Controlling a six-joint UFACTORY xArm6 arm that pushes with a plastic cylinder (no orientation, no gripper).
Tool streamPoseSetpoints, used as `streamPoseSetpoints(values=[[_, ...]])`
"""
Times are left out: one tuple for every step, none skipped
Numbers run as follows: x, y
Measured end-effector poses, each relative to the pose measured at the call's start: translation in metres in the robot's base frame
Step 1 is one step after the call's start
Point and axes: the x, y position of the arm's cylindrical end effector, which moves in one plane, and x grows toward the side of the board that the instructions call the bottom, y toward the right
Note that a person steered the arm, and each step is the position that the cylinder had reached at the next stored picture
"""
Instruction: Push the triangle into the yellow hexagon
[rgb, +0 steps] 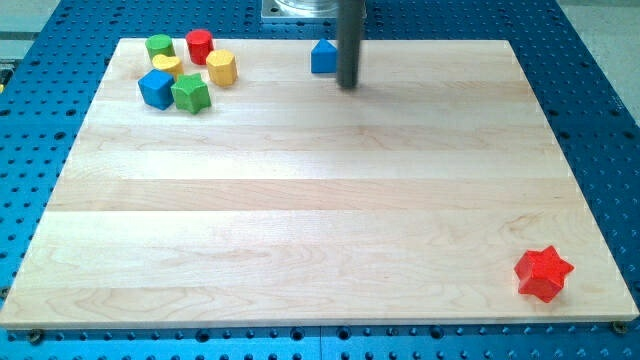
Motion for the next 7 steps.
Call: streamPoseSetpoints(values=[[-0.06,0.003],[-0.053,-0.081],[-0.015,-0.103],[0.005,-0.066],[0.032,-0.095],[0.024,-0.128],[0.02,-0.115]])
